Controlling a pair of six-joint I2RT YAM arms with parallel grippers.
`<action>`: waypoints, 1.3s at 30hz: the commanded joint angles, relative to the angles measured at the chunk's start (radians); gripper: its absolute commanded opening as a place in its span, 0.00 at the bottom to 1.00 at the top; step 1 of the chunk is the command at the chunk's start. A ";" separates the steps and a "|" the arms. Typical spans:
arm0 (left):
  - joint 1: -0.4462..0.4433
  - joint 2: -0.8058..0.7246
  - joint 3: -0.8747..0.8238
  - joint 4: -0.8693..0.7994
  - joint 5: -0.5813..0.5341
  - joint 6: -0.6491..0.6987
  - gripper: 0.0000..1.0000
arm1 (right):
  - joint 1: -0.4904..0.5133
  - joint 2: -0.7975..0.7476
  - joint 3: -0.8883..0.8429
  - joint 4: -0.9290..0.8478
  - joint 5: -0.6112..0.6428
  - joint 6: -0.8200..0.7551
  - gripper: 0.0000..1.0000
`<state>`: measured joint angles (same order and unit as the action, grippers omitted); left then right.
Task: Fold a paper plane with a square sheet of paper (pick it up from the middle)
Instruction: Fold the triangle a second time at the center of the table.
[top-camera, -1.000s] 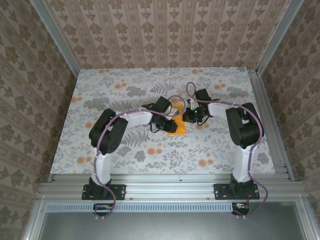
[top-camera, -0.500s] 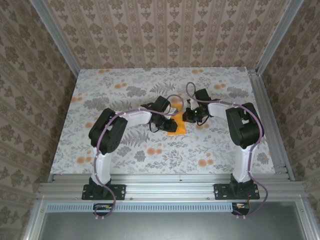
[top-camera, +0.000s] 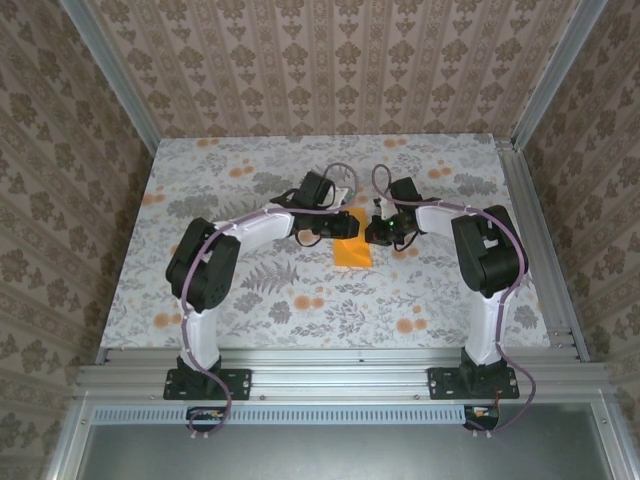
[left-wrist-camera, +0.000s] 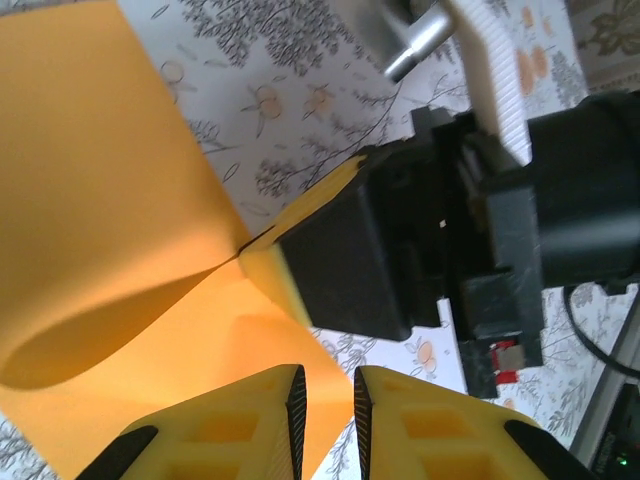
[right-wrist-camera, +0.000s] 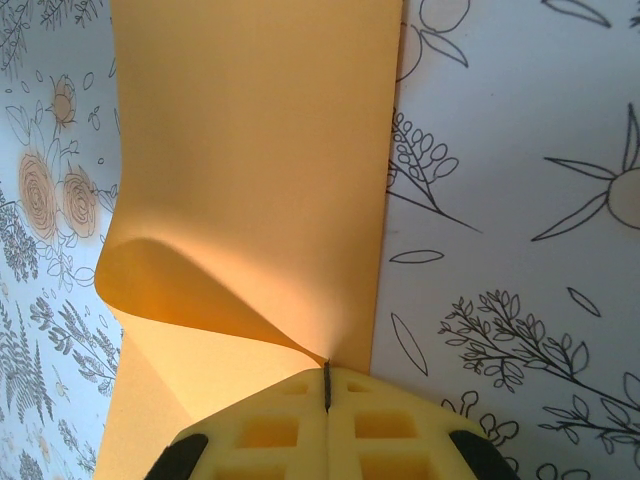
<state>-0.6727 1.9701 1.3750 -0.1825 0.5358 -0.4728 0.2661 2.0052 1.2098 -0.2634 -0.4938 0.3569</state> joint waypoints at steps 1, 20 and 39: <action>-0.003 0.042 0.024 0.001 0.024 -0.014 0.23 | 0.001 0.043 -0.027 -0.080 0.106 -0.020 0.01; 0.026 0.159 0.049 -0.065 -0.042 0.063 0.23 | 0.003 0.038 -0.028 -0.088 0.100 -0.021 0.01; 0.050 0.227 0.041 -0.155 -0.112 0.088 0.23 | 0.004 0.008 -0.017 -0.092 0.098 -0.012 0.04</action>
<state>-0.6323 2.1330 1.4170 -0.2470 0.4892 -0.4202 0.2665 2.0037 1.2098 -0.2657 -0.4927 0.3569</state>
